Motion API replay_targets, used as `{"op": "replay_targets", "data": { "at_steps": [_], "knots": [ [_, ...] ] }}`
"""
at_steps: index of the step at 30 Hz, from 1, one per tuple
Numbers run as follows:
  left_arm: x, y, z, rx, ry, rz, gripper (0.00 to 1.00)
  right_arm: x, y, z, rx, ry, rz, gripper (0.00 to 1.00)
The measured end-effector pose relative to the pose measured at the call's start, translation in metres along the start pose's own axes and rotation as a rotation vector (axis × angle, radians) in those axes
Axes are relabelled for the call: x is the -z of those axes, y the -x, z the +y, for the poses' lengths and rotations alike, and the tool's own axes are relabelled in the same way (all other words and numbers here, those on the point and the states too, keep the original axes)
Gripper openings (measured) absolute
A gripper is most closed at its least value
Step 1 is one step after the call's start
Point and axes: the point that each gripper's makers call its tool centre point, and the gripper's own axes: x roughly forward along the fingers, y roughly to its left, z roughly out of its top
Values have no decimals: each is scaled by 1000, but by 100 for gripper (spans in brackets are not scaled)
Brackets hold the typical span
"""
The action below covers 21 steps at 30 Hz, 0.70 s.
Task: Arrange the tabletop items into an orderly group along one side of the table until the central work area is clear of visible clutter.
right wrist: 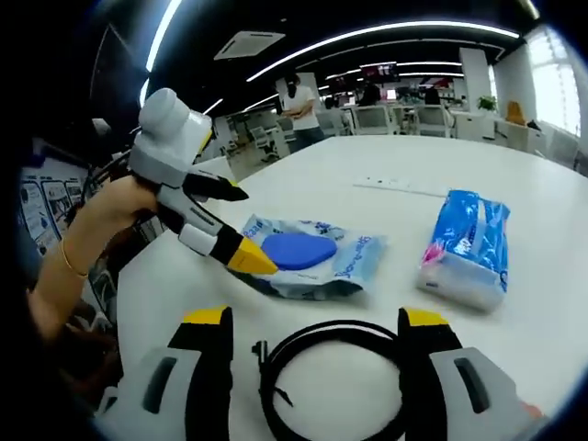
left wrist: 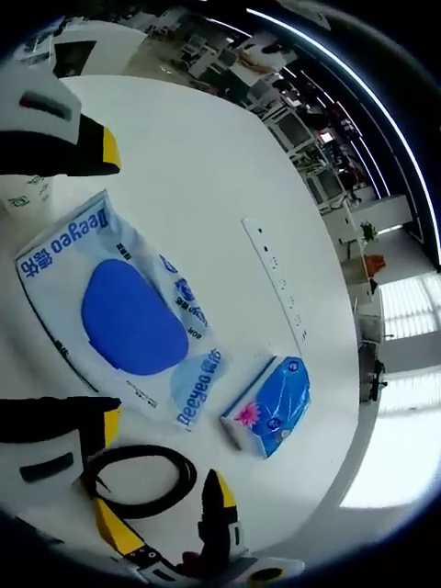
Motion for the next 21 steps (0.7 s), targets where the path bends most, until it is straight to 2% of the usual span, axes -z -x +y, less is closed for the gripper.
{"op": "replay_targets", "data": {
  "at_steps": [5, 9, 12, 17, 21],
  "knots": [
    [-6, -3, 1, 0, -5, -15, 100, -2, 10, -16, 8, -10, -17, 69],
    [-11, 0, -16, 13, -25, -62, 100, -4, 19, -34, 33, -12, -40, 68],
    [-15, -1, -24, 27, -37, -68, 100, -3, 25, -46, 53, -27, -47, 67],
    [-23, -1, -27, 36, -38, -84, 100, -3, 32, -56, 76, -30, -56, 67],
    [-23, -1, -34, 40, -49, -79, 100, -1, 34, -56, 72, -31, -48, 65]
  ]
}}
